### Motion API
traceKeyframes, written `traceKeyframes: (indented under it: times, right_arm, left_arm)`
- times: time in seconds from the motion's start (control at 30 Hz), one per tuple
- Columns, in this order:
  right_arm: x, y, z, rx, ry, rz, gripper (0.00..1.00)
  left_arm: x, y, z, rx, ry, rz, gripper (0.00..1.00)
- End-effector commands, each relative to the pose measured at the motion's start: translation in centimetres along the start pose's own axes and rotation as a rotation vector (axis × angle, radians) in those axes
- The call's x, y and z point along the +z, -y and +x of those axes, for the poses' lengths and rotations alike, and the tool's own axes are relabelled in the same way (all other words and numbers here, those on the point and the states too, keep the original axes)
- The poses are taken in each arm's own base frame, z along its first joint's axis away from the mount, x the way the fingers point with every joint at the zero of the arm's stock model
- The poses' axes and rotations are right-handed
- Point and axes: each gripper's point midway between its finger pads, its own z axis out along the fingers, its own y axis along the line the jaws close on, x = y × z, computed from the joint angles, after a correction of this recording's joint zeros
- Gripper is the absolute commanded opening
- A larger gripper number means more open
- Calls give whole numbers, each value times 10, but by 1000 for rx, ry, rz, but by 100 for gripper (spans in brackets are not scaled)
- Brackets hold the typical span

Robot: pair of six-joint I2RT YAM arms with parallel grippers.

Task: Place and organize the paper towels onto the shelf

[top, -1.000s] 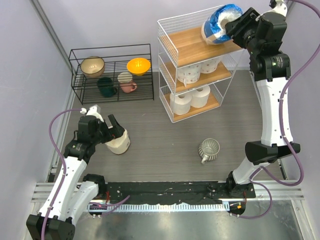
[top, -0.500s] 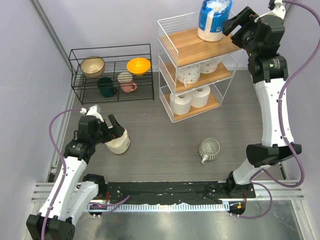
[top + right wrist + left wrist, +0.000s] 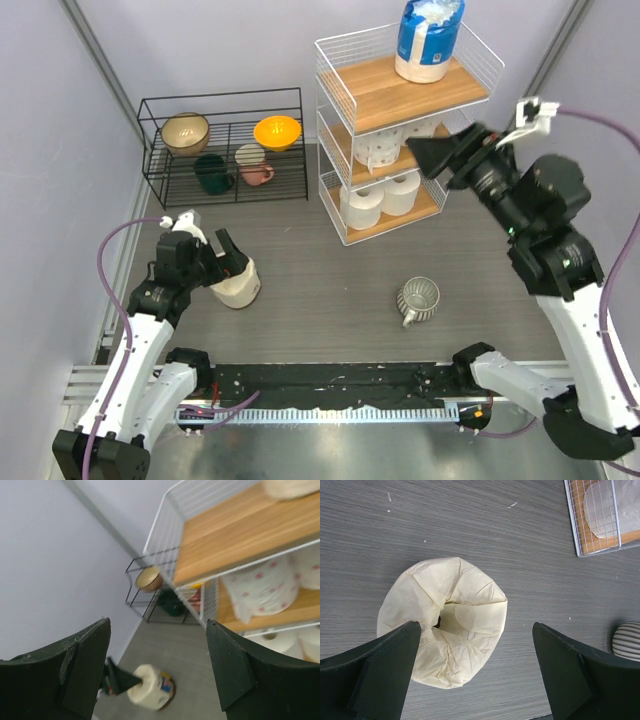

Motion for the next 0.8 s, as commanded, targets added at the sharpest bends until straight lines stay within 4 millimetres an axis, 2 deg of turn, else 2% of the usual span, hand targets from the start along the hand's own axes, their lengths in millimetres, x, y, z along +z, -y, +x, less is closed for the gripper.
traceKeyframes:
  times: [0.0, 0.03, 0.07, 0.1, 0.13, 0.17, 0.2, 0.23, 0.27, 0.33, 0.37, 0.47, 0.5, 0.57, 0.6, 0.67, 0.77]
  right_arm:
    - [5, -8, 77, 26, -124, 39, 82]
    - [3, -28, 110, 24, -205, -7, 82]
    - [2, -33, 139, 9, -257, -10, 82]
    - [4, -32, 155, -6, -264, 28, 82]
    - [-7, -55, 185, -19, -331, -22, 82]
    - [-4, -55, 216, -37, -372, 2, 82]
    - [-4, -57, 231, -45, -385, 17, 82]
    - [-6, -67, 248, -37, -407, -3, 82]
    - [-7, -67, 285, -35, -472, 9, 82]
    - [-4, -76, 311, 15, -504, -18, 82]
    - [-4, -67, 338, 28, -546, 10, 82]
    - [4, -70, 366, 55, -582, 3, 83]
    - [7, -65, 387, 36, -618, 23, 83]
    - [13, -75, 399, 56, -642, -9, 83]
    - [15, -73, 413, 57, -663, -1, 83]
    - [20, -84, 422, 79, -678, -31, 83]
    - [29, -100, 438, 111, -706, -74, 83]
  left_arm:
    - [-6, 4, -11, 11, 50, 9, 99]
    - [-7, 3, -12, 13, 58, 4, 100]
    - [-10, 3, -14, 14, 76, 9, 100]
    - [-11, 4, -15, 15, 85, 9, 100]
    - [-12, 2, -17, 12, 101, 3, 100]
    - [-12, 2, -19, 10, 110, 3, 100]
    - [-14, 2, -19, 10, 117, 5, 100]
    - [-15, 2, -21, 9, 124, 2, 100]
    - [-15, 2, -22, 6, 128, 1, 100]
    - [-17, 1, -23, 4, 137, -8, 100]
    - [-19, 1, -27, 2, 151, -16, 100]
    - [-31, -8, -39, -17, 233, -63, 100]
    - [-34, -10, -41, -24, 255, -72, 100]
    - [-50, -19, -53, -45, 349, -115, 100]
    - [-56, -22, -57, -64, 384, -131, 100]
    - [-69, -29, -61, -85, 434, -164, 100]
    - [-77, -44, -63, -115, 454, -252, 100]
